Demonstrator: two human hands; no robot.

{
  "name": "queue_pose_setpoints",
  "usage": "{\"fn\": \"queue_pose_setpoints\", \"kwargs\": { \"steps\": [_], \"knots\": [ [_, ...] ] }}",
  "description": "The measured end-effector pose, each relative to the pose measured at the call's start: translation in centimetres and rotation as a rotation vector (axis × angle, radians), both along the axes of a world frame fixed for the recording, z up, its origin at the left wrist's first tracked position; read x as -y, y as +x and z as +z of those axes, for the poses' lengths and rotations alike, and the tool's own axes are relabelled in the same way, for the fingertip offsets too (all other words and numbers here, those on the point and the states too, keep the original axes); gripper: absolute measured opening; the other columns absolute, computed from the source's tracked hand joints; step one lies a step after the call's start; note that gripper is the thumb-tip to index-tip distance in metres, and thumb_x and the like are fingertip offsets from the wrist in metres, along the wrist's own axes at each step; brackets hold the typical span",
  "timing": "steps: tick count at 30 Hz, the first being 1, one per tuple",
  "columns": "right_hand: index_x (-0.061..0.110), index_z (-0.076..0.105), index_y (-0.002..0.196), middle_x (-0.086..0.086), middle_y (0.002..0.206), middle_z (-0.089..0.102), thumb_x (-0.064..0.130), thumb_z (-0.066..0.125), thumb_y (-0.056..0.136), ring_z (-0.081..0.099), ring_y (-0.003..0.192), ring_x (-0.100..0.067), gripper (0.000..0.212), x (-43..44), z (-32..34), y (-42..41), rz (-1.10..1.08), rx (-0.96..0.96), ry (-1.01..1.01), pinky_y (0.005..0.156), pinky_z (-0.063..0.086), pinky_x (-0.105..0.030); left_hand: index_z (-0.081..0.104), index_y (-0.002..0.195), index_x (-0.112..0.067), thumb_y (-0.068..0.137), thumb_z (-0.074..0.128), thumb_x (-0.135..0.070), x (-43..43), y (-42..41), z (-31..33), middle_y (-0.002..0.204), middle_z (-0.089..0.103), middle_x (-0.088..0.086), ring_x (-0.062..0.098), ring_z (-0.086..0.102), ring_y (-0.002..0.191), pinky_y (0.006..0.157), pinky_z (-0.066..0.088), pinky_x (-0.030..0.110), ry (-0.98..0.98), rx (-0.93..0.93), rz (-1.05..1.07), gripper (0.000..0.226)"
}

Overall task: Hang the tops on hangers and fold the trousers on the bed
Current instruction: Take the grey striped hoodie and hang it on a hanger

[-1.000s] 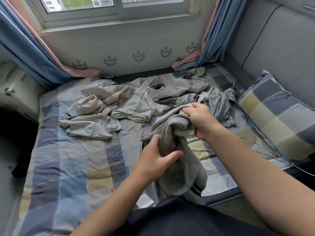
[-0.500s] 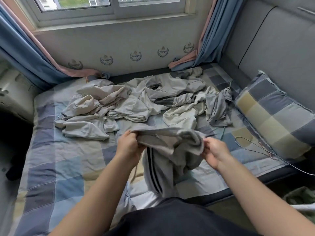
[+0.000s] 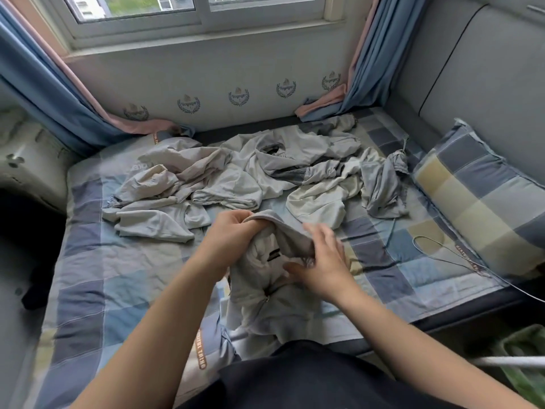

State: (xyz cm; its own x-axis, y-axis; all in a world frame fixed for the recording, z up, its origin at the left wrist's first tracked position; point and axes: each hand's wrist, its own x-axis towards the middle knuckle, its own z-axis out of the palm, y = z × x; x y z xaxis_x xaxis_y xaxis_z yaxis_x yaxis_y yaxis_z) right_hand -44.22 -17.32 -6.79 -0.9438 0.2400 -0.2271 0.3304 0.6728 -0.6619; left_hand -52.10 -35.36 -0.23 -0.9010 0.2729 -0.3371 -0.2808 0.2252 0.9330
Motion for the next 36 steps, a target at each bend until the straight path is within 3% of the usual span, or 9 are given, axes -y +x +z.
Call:
{"fn": "queue_pose_setpoints", "kwargs": {
  "steps": [2, 3, 7, 10, 15, 18, 23, 31, 36],
  "knots": [
    [0.017, 0.066, 0.096, -0.01, 0.102, 0.066, 0.013, 0.073, 0.08, 0.061, 0.098, -0.026, 0.018, -0.9, -0.2, -0.3, 0.088, 0.095, -0.2, 0.09, 0.051, -0.049, 0.074, 0.089, 0.003, 0.087, 0.074, -0.026, 1.4, -0.6, -0.1, 0.091, 0.074, 0.023, 0.025, 0.063, 0.08, 0.075, 0.048, 0.039, -0.025, 0.031, -0.039, 0.03],
    [0.01, 0.064, 0.081, -0.013, 0.083, 0.066, -0.001, 0.068, 0.081, 0.062, 0.082, -0.026, 0.011, -1.2, -0.2, -0.2, 0.096, 0.094, -0.329, 0.081, 0.051, -0.054, 0.075, 0.089, 0.002, 0.091, 0.072, -0.024, 2.1, -0.9, -0.4, 0.095, 0.074, 0.025, 0.027, 0.065, 0.081, 0.076, 0.05, 0.039, -0.036, 0.048, -0.045, 0.025],
    [-0.004, 0.062, 0.089, -0.012, 0.073, 0.065, -0.009, 0.072, 0.084, 0.057, 0.069, -0.021, 0.012, -3.0, 0.3, -0.2, -0.011, 0.003, -0.694, 0.063, 0.045, -0.037, 0.079, 0.09, -0.002, 0.094, 0.07, -0.026, 5.1, -2.2, -2.5, 0.089, 0.077, 0.018, 0.027, 0.071, 0.084, 0.081, 0.055, 0.04, -0.101, 0.052, 0.022, 0.026],
    [0.01, 0.063, 0.086, 0.001, 0.063, 0.06, 0.0, 0.075, 0.083, 0.051, 0.054, -0.006, 0.016, -3.9, 0.8, -0.3, -0.065, -0.031, -0.864, 0.048, 0.038, -0.018, 0.076, 0.08, 0.001, 0.094, 0.068, -0.016, 6.5, -2.2, -5.1, 0.059, 0.057, 0.001, 0.011, 0.048, 0.057, 0.055, 0.035, 0.026, -0.431, -0.023, -0.013, 0.024],
    [0.003, 0.068, 0.09, -0.011, 0.077, 0.06, 0.001, 0.072, 0.085, 0.056, 0.066, -0.015, 0.007, -5.0, 0.9, -0.6, -0.201, 0.01, -0.999, 0.06, 0.045, -0.023, 0.07, 0.085, 0.012, 0.094, 0.068, -0.015, 5.8, -0.4, -8.6, 0.073, 0.057, 0.014, 0.019, 0.05, 0.069, 0.062, 0.039, 0.032, -0.407, 0.122, 0.08, 0.028],
    [-0.006, 0.063, 0.089, -0.009, 0.073, 0.054, 0.005, 0.079, 0.082, 0.048, 0.067, -0.015, 0.02, -6.1, 0.5, -0.5, -0.174, -0.011, -0.651, 0.059, 0.038, -0.023, 0.066, 0.099, 0.013, 0.098, 0.062, -0.009, 5.9, -0.2, -8.5, 0.08, 0.065, 0.019, 0.021, 0.062, 0.057, 0.049, 0.053, 0.026, -0.137, 0.332, 0.153, 0.022],
    [0.013, 0.051, 0.068, 0.011, 0.054, 0.047, 0.015, 0.085, 0.078, 0.04, 0.054, -0.005, 0.035, -6.8, -0.2, 0.2, -0.054, 0.027, -0.39, 0.051, 0.032, -0.018, 0.067, 0.079, -0.006, 0.101, 0.051, 0.001, 6.1, -0.7, -8.1, 0.071, 0.066, 0.01, 0.018, 0.064, 0.061, 0.053, 0.057, 0.025, -0.075, 0.43, 0.097, 0.028],
    [0.011, 0.068, 0.078, -0.011, 0.081, 0.062, 0.024, 0.082, 0.076, 0.062, 0.071, -0.018, 0.019, -7.8, 0.8, 0.8, 0.01, 0.225, -1.015, 0.063, 0.05, -0.026, 0.08, 0.085, -0.007, 0.09, 0.062, -0.009, 6.3, -0.2, -7.9, 0.077, 0.071, 0.01, 0.017, 0.069, 0.063, 0.061, 0.059, 0.028, 0.393, 0.553, -0.048, 0.018],
    [0.0, 0.072, 0.117, -0.021, 0.119, 0.07, 0.036, 0.062, 0.093, 0.071, 0.105, -0.029, 0.044, -8.3, 0.8, 0.3, -0.13, 0.301, -1.286, 0.083, 0.059, -0.036, 0.077, 0.098, -0.004, 0.07, 0.084, -0.02, 6.8, -0.2, -7.8, 0.089, 0.073, 0.013, 0.022, 0.072, 0.076, 0.067, 0.059, 0.032, 0.401, 0.712, -0.27, 0.034]
  ]
}}
